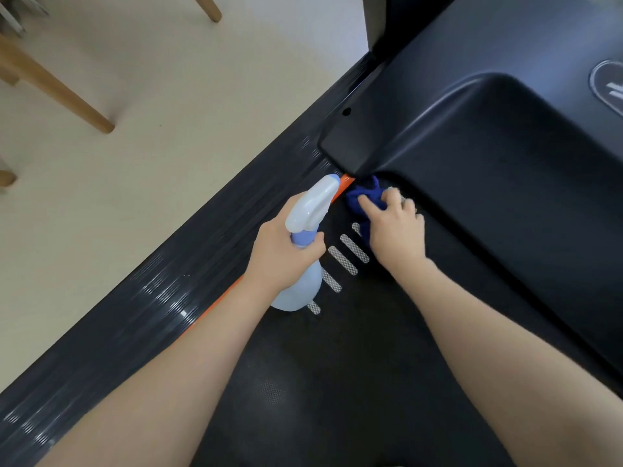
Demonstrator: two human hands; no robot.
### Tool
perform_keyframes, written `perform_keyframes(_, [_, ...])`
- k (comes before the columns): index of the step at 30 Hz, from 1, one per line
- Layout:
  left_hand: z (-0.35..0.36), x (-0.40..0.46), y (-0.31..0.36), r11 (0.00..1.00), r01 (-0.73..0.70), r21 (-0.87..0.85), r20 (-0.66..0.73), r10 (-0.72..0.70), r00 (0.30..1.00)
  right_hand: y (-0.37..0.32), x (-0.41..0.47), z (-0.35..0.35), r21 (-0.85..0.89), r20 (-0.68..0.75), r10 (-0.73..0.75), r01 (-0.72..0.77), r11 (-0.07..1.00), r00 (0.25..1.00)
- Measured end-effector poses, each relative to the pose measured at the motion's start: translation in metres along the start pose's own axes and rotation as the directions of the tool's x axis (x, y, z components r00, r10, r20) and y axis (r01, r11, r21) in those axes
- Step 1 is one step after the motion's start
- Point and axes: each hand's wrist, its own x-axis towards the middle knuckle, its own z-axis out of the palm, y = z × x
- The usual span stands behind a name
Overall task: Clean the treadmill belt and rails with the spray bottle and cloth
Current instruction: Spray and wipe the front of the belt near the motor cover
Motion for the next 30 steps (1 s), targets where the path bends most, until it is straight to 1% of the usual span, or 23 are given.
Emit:
perform_keyframes(3, [0.0, -0.003, 0.006, 1.0, -0.011, -0.029, 0.026, 0.012, 1.0, 0.003, -0.027, 0.001, -0.069, 0.044, -0.241, 0.243, 0.967, 0.97])
perform_keyframes(4, [-0.001, -0.004, 0.007, 0.999, -0.019, -0.041, 0.029, 0.02, 0.999, 0.011, -0.024, -0.001, -0.071, 0.036, -0.26, 0.262, 0.963, 0.965])
perform_keyframes(5, [-0.001, -0.004, 0.008, 0.998, -0.024, -0.051, 0.028, 0.025, 0.999, 0.018, -0.016, -0.005, -0.07, 0.019, -0.215, 0.216, 0.974, 0.976])
perform_keyframes(7, [0.0, -0.005, 0.011, 0.998, -0.035, -0.044, 0.034, 0.036, 0.999, 0.025, -0.003, -0.01, -0.065, -0.023, 0.019, -0.021, 0.998, 1.0])
perform_keyframes(8, [0.001, -0.005, 0.013, 0.999, -0.046, -0.024, 0.047, 0.047, 0.998, 0.025, -0.003, -0.011, -0.048, -0.035, 0.11, -0.112, 0.993, 0.993])
perform_keyframes(9, [0.002, -0.005, 0.015, 0.998, -0.061, 0.002, 0.07, 0.06, 0.996, 0.023, -0.008, -0.01, -0.029, -0.045, 0.133, -0.134, 0.991, 0.99])
perform_keyframes(10, [0.004, -0.005, 0.018, 0.996, -0.083, 0.04, 0.097, 0.079, 0.992, 0.02, -0.017, -0.009, -0.011, -0.045, 0.107, -0.108, 0.994, 0.993])
perform_keyframes(12, [0.01, -0.006, 0.024, 0.982, -0.137, 0.132, 0.155, 0.116, 0.981, 0.016, -0.042, -0.007, -0.001, -0.019, -0.071, 0.071, 0.998, 0.997])
perform_keyframes(14, [0.018, -0.004, 0.027, 0.948, -0.203, 0.246, 0.214, 0.151, 0.965, 0.021, -0.057, -0.008, -0.009, 0.036, -0.273, 0.273, 0.962, 0.961])
perform_keyframes(15, [0.023, -0.004, 0.029, 0.925, -0.233, 0.3, 0.241, 0.163, 0.957, 0.026, -0.054, -0.009, -0.015, 0.038, -0.328, 0.329, 0.944, 0.944])
perform_keyframes(16, [0.027, -0.003, 0.031, 0.905, -0.255, 0.34, 0.261, 0.169, 0.95, 0.032, -0.046, -0.01, -0.025, 0.029, -0.322, 0.323, 0.946, 0.946])
perform_keyframes(17, [0.031, -0.003, 0.032, 0.889, -0.271, 0.368, 0.276, 0.174, 0.945, 0.038, -0.037, -0.01, -0.036, 0.012, -0.245, 0.246, 0.969, 0.969])
perform_keyframes(19, [0.036, -0.001, 0.035, 0.868, -0.287, 0.406, 0.297, 0.172, 0.939, 0.046, -0.022, -0.011, -0.02, -0.021, 0.015, -0.016, 1.0, 1.0])
perform_keyframes(20, [0.038, 0.0, 0.036, 0.862, -0.289, 0.417, 0.308, 0.165, 0.937, 0.047, -0.021, -0.011, -0.008, -0.026, 0.101, -0.101, 0.995, 0.995])
perform_keyframes(21, [0.039, 0.0, 0.037, 0.857, -0.293, 0.423, 0.32, 0.161, 0.934, 0.046, -0.026, -0.011, -0.007, -0.034, 0.115, -0.115, 0.993, 0.993])
perform_keyframes(22, [0.04, 0.001, 0.037, 0.855, -0.294, 0.427, 0.331, 0.155, 0.931, 0.044, -0.035, -0.01, -0.015, -0.036, 0.066, -0.066, 0.998, 0.997])
perform_keyframes(23, [0.04, 0.002, 0.037, 0.854, -0.297, 0.427, 0.341, 0.152, 0.928, 0.042, -0.046, -0.008, -0.019, -0.025, -0.028, 0.027, 0.999, 0.999])
perform_keyframes(25, [0.041, 0.002, 0.036, 0.853, -0.314, 0.417, 0.366, 0.159, 0.917, 0.044, -0.065, -0.009, -0.001, 0.029, -0.22, 0.22, 0.976, 0.975])
perform_keyframes(26, [0.041, 0.003, 0.034, 0.847, -0.328, 0.417, 0.374, 0.169, 0.912, 0.048, -0.067, -0.012, 0.0, 0.047, -0.276, 0.276, 0.961, 0.96])
perform_keyframes(27, [0.042, 0.002, 0.032, 0.841, -0.339, 0.421, 0.371, 0.182, 0.911, 0.053, -0.063, -0.013, -0.006, 0.044, -0.293, 0.294, 0.956, 0.955])
perform_keyframes(28, [0.042, 0.002, 0.031, 0.838, -0.341, 0.426, 0.359, 0.19, 0.914, 0.057, -0.056, -0.014, -0.019, 0.032, -0.246, 0.247, 0.969, 0.969])
perform_keyframes(29, [0.042, 0.001, 0.031, 0.841, -0.332, 0.427, 0.34, 0.191, 0.921, 0.058, -0.047, -0.015, -0.021, 0.009, -0.131, 0.131, 0.991, 0.991])
perform_keyframes(30, [0.041, 0.002, 0.031, 0.854, -0.305, 0.421, 0.316, 0.176, 0.932, 0.057, -0.039, -0.018, 0.011, -0.004, 0.022, -0.022, 1.0, 1.0])
